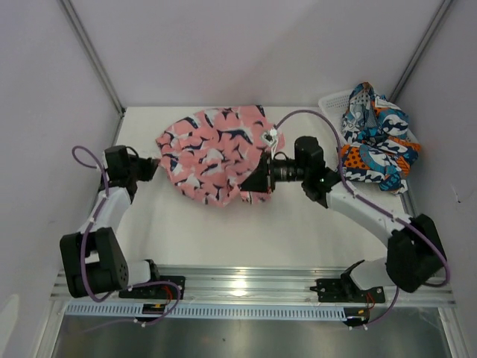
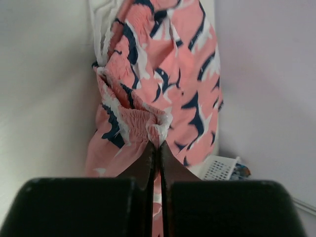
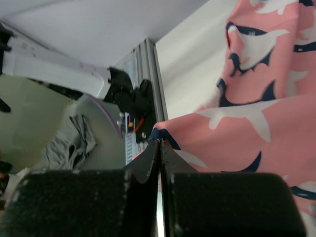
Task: Fold and stack the shorts
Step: Flatten the shorts out
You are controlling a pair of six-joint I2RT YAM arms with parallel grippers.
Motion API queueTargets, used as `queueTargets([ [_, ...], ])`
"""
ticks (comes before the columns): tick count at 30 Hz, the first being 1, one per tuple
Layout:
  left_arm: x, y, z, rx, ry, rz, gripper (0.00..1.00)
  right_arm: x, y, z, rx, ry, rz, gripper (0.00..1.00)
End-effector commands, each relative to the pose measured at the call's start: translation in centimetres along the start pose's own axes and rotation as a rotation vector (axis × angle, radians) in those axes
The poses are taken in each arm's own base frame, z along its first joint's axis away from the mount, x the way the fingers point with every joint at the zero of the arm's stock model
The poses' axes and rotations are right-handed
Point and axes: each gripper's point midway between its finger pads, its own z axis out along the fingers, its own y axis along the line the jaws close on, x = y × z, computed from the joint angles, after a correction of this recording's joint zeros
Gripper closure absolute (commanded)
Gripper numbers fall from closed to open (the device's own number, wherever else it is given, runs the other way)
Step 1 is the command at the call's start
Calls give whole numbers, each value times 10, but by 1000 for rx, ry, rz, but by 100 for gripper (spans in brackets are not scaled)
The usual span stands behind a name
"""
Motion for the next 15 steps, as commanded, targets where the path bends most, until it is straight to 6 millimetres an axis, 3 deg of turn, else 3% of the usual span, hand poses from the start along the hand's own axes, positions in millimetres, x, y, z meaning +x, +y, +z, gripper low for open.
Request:
queueTargets([
  [1,-13,2,-33,-18,-62,110,100,16,28,-8,60,6,-201,100],
  [2,-9,23,-41,-119,-47,110,100,25,33,-8,67,22,-205,100],
  [5,-7,57,-64,-249,-70,134,100,56,42,-19,108,76,-177,100],
  [9,-16,79,-89,-296,-175,155,100,86,50,-32,135,117,-114,100],
  [12,-24,90,-96,-297,-241,141,100,117,46,-34,185,177,-48,100],
  [15,-22,104,-101,-317,-245,122,100,129,49,-36,185,197,-21,100],
])
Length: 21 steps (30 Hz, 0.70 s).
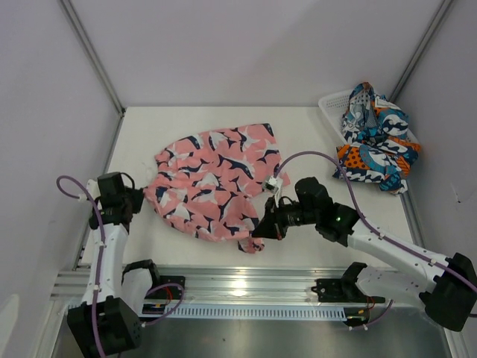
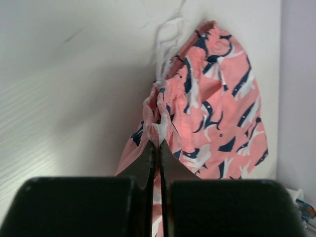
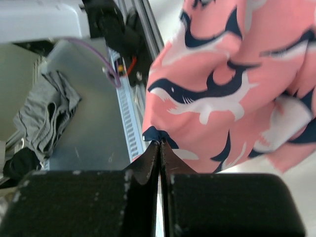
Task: Fold and stack the shorts
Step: Flatten the shorts out
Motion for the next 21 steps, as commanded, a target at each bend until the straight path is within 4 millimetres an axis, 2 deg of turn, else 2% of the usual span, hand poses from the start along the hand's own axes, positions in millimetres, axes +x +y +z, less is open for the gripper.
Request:
queueTargets([
  [1,-6,28,-1,-84,-41,-2,100,17,2,-5,33,34,48,100],
  [4,-1,46,-3,-150,-23,-3,100,16,14,-9,12,42,44,100],
  [6,1,58,-3,-201,-25,-27,100,8,15,-12,32,22,22,100],
  [10,0,62,1,-204,-38,-69,100,-6,-10,-11,162,16,18,100],
  [13,0,54,4,-181,-35,-122,100,-26,-51,-8,279,14,80,100],
  [14,-1,51,5,-174,-34,-136,100,-48,-66,-14,329,-25,82,100],
  [15,1,49,6,-171,-26,-153,100,-49,-91,-10,395,-6,119,100],
  [16,0,47,6,-169,-26,-181,100,-55,-105,-12,430,-7,141,100],
  [17,1,46,7,-170,-20,-195,100,-66,-127,-22,480,-34,175,100],
  [18,2,44,8,-166,-10,-207,100,-79,-143,-19,493,-41,195,100],
  [21,5,35,11,-143,15,-250,100,-102,-182,-30,564,-74,229,100],
])
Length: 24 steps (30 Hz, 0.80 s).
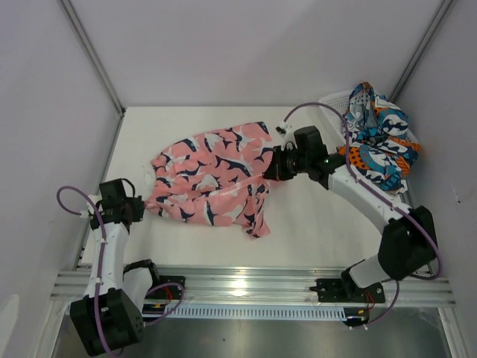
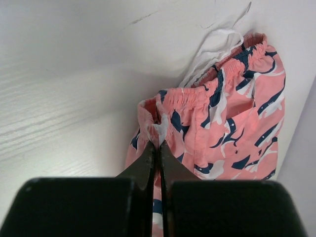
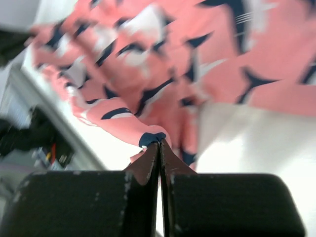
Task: Fold and stack the shorts
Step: Flatten the shorts out
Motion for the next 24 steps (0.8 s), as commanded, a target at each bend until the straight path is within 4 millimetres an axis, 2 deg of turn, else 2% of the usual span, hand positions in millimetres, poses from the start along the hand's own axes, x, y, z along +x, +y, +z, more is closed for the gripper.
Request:
queueTargets([
  [1,0,-23,-1,63,32,-105,100,-51,-37,5,106,-58,3,100],
  [3,3,-26,3,62,50,-130,100,-67,-48,12,124,-66,-2,100],
  [4,2,-30,4,67,54,-156,100,-84,-54,19,125,-76,-8,100],
  [6,2,-37,6,76,62,-181,100,-99,-57,26,109,-89,-27,100],
  [7,2,-37,9,64,65,-205,100,-119,-55,25,100,-124,-54,100],
  [8,-1,-41,11,57,54,-224,100,-120,-61,36,95,-112,-75,100],
  [9,-4,-45,11,61,46,-233,100,-138,-57,35,87,-146,-103,100],
  [10,-6,-48,11,58,44,-241,100,-133,-65,42,91,-125,-102,100],
  [11,-5,-50,12,55,50,-245,100,-144,-63,48,63,-134,-127,100],
  [12,-9,-61,9,78,49,-254,100,-151,-62,50,44,-146,-140,100],
  [13,-8,-61,12,60,57,-255,100,-158,-63,50,31,-159,-150,100],
  [14,-8,-66,11,66,65,-256,100,-166,-56,53,-14,-166,-176,100],
  [17,-11,-76,11,73,74,-251,100,-174,-42,48,-101,-177,-216,100],
  [18,-7,-80,9,85,99,-240,100,-173,-28,41,-164,-183,-252,100],
  [24,-16,-94,2,121,73,-218,100,-171,2,8,-292,-271,-368,100],
])
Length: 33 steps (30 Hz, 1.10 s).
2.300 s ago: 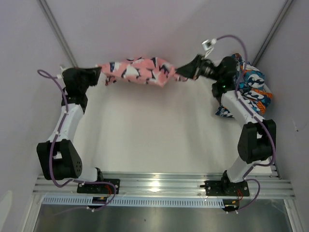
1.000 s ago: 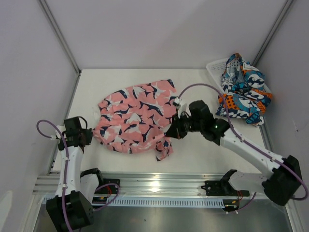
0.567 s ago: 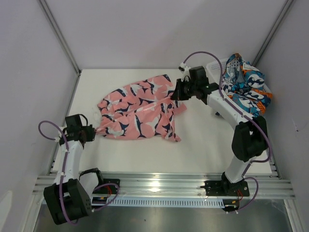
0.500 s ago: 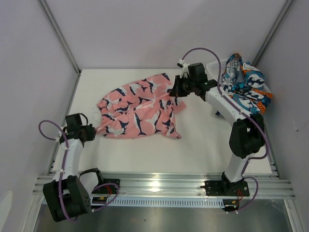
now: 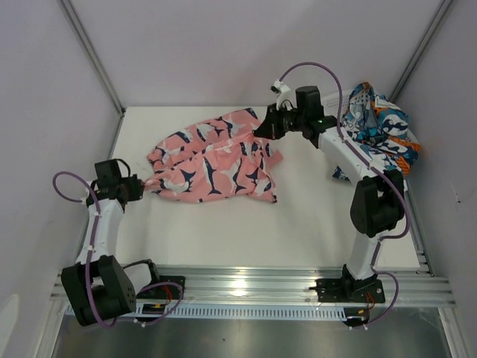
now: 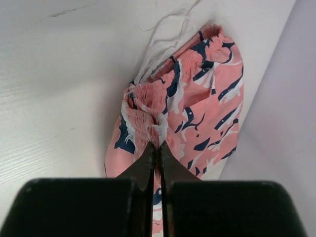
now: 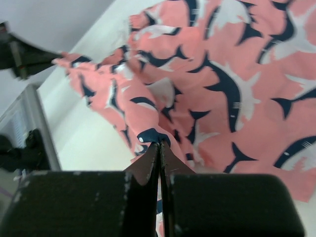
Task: Fold and stack the shorts
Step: Flatten the shorts out
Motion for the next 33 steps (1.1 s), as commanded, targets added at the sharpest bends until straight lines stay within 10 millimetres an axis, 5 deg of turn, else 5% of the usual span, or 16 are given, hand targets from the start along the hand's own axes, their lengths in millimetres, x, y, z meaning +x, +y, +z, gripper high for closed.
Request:
queueTargets([
  [1,-6,-33,-14,83,-3,0,100,-42,63,-39,-229,-132,-201,100],
  [5,-22,-51,-23,113,-76,43,100,-26,110,-66,-365,-110,-295,100],
  [12,-61,-87,-33,133,-101,80,100,51,205,-72,-506,31,-379,100],
  [16,-72,-81,-31,94,-121,91,100,113,270,-63,-652,185,-404,100],
  [18,-77,-80,-31,102,-135,88,100,147,278,-55,-610,261,-413,100],
  [19,-76,-70,-25,83,-130,85,100,172,299,-56,-639,308,-438,100],
  [22,-82,-63,-21,69,-141,93,100,226,300,-49,-532,392,-452,94],
  [23,-84,-60,-19,57,-143,98,100,246,315,-50,-554,410,-476,85],
  [25,-84,-55,-14,40,-139,103,100,272,311,-45,-479,454,-464,73],
  [27,-83,-50,-10,28,-128,103,100,291,318,-44,-452,462,-463,45],
  [29,-82,-46,-7,17,-125,105,100,290,317,-35,-377,396,-472,33],
  [33,-83,-44,-6,7,-132,115,100,293,302,-24,-229,273,-443,30],
])
